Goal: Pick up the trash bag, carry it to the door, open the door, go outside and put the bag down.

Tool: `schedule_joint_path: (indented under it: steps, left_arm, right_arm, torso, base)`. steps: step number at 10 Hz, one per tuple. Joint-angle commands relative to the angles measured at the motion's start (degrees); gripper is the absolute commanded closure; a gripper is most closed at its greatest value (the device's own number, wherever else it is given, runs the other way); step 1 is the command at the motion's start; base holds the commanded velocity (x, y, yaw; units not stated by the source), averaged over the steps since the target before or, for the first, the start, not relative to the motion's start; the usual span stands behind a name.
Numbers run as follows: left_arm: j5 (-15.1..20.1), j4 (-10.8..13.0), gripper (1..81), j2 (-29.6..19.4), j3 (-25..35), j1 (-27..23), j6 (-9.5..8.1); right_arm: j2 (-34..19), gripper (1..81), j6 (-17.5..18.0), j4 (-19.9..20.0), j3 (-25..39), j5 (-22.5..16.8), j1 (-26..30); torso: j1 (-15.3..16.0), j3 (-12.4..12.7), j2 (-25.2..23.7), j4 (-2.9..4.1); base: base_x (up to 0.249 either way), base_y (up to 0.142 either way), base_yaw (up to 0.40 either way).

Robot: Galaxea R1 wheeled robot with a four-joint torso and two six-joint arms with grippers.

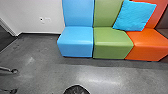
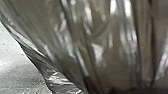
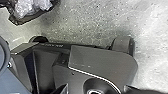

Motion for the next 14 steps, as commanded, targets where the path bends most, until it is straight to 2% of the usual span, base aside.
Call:
schedule_joint_path:
  steps: [1,2,3,5,8,9,10,12,14]
  left_arm:
    - [4.9,0.0,81.1,-3.0,4.0,-4.1,0.10]
    - [4.9,0.0,81.1,-3.8,5.0,-3.4,0.27]
    - [5.4,0.1,81.1,-4.5,5.6,-2.3,1.23]
    - [6.7,0.0,81.1,-5.6,5.4,0.4,4.40]
    - [6.6,0.0,81.1,-7.4,5.6,5.0,5.64]
    - [6.4,0.0,81.1,-7.5,5.6,6.1,6.42]
    - [6.4,0.0,81.1,-7.9,5.4,6.8,7.30]
    - [6.3,0.0,81.1,-9.4,4.9,8.7,8.63]
    - [6.3,0.0,81.1,-9.8,3.7,11.1,11.61]
  right_arm:
    - [0.4,1.0,-0.4,0.7,-1.6,-2.0,0.7]
    - [1.1,1.0,-0.4,0.6,-2.4,-1.9,0.1]
    - [1.9,1.0,-0.5,0.6,-3.4,-1.2,-0.8]
    - [3.7,1.0,-0.6,-0.3,-6.0,0.0,-2.8]
    - [6.5,1.0,-0.8,-0.8,-9.3,1.5,-5.1]
    - [7.3,1.0,-0.8,-1.3,-10.1,2.0,-5.6]
    - [7.9,1.0,-0.9,-1.4,-10.6,2.0,-6.0]
    - [8.5,1.0,-1.6,-1.4,-11.5,3.4,-7.4]
    - [9.6,1.0,-1.9,-1.5,-13.7,4.1,-8.7]
  torso:
    - [-3.6,5.2,5.6,0.00]
    - [-4.9,7.1,7.7,0.00]
    - [-6.3,9.1,9.8,0.00]
    - [-9.0,13.0,13.9,0.00]
    - [-13.1,18.8,20.1,0.00]
    - [-18.0,25.9,27.6,0.00]
    - [-15.8,22.6,24.1,0.00]
    - [-18.5,26.5,28.3,0.00]
    - [-21.3,30.5,32.5,0.00]
  base:
    - [0.000,0.000,0.000]
    - [0.000,0.000,0.000]
    - [0.000,0.000,0.000]
    - [0.000,0.000,0.000]
    - [0.000,0.000,0.000]
    - [0.000,0.000,0.000]
    - [0.000,0.000,0.000]
    - [0.000,0.000,0.000]
    - [0.000,0.000,0.000]
